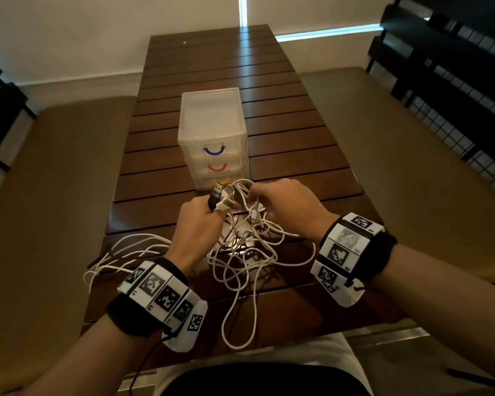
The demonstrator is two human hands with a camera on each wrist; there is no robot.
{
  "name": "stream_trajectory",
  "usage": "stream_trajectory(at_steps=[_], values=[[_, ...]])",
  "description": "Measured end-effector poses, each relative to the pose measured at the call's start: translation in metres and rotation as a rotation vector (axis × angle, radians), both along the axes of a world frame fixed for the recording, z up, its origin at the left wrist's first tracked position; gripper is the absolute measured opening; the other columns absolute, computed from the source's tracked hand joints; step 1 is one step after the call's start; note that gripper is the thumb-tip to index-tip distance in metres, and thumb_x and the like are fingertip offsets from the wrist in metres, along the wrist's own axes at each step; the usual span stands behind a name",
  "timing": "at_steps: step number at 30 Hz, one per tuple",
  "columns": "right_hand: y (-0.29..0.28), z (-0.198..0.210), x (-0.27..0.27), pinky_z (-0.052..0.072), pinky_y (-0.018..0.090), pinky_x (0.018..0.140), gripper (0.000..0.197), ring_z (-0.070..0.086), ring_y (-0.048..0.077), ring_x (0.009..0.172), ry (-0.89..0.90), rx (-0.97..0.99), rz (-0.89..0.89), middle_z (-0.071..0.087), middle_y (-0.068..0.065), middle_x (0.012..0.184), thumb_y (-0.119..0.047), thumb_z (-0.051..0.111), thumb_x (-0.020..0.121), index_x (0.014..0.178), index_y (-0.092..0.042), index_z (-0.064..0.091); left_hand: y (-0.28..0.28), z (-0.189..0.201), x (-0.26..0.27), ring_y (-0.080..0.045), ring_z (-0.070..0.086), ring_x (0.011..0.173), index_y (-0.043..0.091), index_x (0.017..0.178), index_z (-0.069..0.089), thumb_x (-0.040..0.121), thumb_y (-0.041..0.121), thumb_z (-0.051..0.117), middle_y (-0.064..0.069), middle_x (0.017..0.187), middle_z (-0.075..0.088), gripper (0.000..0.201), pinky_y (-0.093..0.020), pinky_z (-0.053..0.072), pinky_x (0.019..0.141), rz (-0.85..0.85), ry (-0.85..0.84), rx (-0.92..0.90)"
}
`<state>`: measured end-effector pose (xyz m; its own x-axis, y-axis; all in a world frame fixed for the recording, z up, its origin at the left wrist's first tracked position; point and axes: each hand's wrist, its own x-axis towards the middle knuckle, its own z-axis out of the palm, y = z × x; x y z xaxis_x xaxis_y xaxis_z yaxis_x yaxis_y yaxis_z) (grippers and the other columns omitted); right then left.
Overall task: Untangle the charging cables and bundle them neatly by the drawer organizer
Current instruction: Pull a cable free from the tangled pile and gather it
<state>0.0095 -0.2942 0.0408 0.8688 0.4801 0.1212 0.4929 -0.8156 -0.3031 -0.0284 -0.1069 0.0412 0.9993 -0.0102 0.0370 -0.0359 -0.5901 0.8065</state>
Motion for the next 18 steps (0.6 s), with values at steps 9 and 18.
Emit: stream_trajectory(at_steps=[9, 18], values=[[0.017, 0.010, 0.002, 0.034, 0.020, 0.059, 0.025, 0.048, 0.004, 0.066, 0.107, 0.398, 0.035, 0.050, -0.010, 0.076, -0.043, 0.058, 0.095, 0.078, -0.031, 0.071, 0.018, 0.003, 0.002, -0.002, 0.067, 0.087, 0.021, 0.095, 0.075, 0.097, 0.032, 0.055, 0.013, 0.088, 0.073, 0.022, -0.020, 0.051, 0.076, 0.060, -0.198, -0.263], [0.068, 0.024, -0.006, 0.039, 0.010, 0.061, 0.025, 0.054, -0.011, 0.058, 0.334, 0.415, 0.112, 0.053, -0.030, 0.078, -0.020, 0.055, 0.100, 0.090, -0.014, 0.077, 0.023, -0.001, -0.004, -0.005, 0.068, 0.077, 0.017, 0.099, 0.073, 0.093, 0.028, 0.061, 0.001, 0.084, 0.073, 0.018, -0.016, 0.049, 0.063, 0.087, -0.168, -0.414]])
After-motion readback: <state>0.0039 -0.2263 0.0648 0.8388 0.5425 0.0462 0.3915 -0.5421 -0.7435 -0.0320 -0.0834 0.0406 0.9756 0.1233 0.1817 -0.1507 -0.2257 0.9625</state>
